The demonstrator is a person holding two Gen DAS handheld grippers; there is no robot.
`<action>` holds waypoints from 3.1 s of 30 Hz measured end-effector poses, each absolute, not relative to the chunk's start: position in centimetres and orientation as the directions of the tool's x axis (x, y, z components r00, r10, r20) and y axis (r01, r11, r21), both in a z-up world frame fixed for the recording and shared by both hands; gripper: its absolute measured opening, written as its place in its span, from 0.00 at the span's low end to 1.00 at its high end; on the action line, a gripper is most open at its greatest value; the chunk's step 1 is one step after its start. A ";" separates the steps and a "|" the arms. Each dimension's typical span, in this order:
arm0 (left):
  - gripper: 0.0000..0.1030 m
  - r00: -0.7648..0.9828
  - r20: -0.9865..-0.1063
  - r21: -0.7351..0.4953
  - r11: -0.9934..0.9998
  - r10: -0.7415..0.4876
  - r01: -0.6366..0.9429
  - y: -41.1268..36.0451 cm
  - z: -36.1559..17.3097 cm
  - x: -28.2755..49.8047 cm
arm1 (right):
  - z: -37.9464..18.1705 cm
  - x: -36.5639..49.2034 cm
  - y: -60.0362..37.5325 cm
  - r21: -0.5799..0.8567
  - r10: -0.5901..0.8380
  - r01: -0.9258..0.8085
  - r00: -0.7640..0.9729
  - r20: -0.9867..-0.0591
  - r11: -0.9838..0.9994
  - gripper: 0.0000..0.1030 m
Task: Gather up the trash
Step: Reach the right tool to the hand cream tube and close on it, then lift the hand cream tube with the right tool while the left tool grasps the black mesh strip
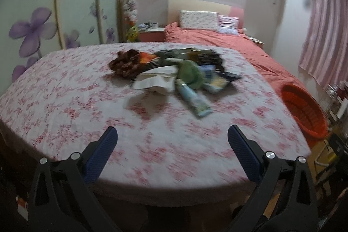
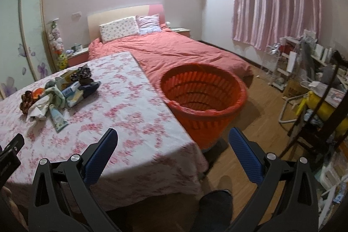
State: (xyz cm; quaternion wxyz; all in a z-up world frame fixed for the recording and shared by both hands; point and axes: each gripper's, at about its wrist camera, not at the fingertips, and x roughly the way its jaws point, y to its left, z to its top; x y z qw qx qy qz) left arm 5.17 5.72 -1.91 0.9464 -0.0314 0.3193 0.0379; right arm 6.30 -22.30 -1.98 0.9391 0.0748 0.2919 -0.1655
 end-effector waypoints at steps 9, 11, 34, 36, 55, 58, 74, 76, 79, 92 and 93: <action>0.96 0.794 -0.590 -0.016 0.981 0.146 -0.193 11.7 -2.0 9.9 | -2.6 13.4 -18.3 0.137 -0.045 0.159 0.797 -0.602 0.978 0.83; 0.96 0.789 -0.593 -0.010 0.978 0.161 -0.207 12.7 -2.2 10.8 | -2.8 15.3 -16.5 0.157 0.021 0.095 0.793 -0.609 0.983 0.79; 0.96 0.733 -0.667 -0.092 0.963 0.130 -0.255 19.8 -5.1 16.4 | -8.0 27.8 -3.1 0.128 0.289 -0.302 0.583 -0.760 0.945 0.33; 0.92 0.735 -0.667 -0.099 0.963 0.122 -0.249 19.8 -5.2 16.6 | -8.0 28.1 -3.3 0.152 0.307 -0.303 0.572 -0.760 0.941 0.32; 0.88 0.744 -0.668 -0.075 0.993 0.015 -0.087 12.9 -4.6 20.9 | -8.1 25.7 -8.9 0.109 0.218 -0.216 0.584 -0.782 0.970 0.28; 0.88 0.731 -0.682 -0.043 0.997 0.017 -0.064 11.5 -5.0 22.0 | -8.2 26.2 -10.8 0.112 0.184 -0.156 0.594 -0.784 0.981 0.28; 0.55 0.685 -0.728 0.022 1.000 0.024 -0.012 8.8 -6.7 24.6 | -9.0 27.8 -13.5 0.140 0.135 -0.042 0.628 -0.766 0.989 0.28; 0.47 0.688 -0.726 0.017 1.000 0.011 0.002 8.7 -6.7 24.6 | -9.1 27.8 -13.6 0.151 0.143 -0.041 0.626 -0.766 0.988 0.28; 0.43 0.699 -0.715 0.003 1.000 -0.014 0.022 8.8 -6.3 24.3 | -8.9 27.5 -14.2 0.171 0.160 -0.043 0.620 -0.768 0.984 0.28; 0.42 0.785 -0.617 -0.033 0.999 -0.050 0.038 9.0 -0.5 21.6 | -4.5 25.6 -14.0 0.226 0.228 -0.092 0.669 -0.707 0.970 0.05; 0.42 0.792 -0.609 -0.030 0.999 -0.048 0.038 8.8 -0.1 21.4 | -4.3 25.6 -13.9 0.218 0.223 -0.093 0.674 -0.704 0.971 0.05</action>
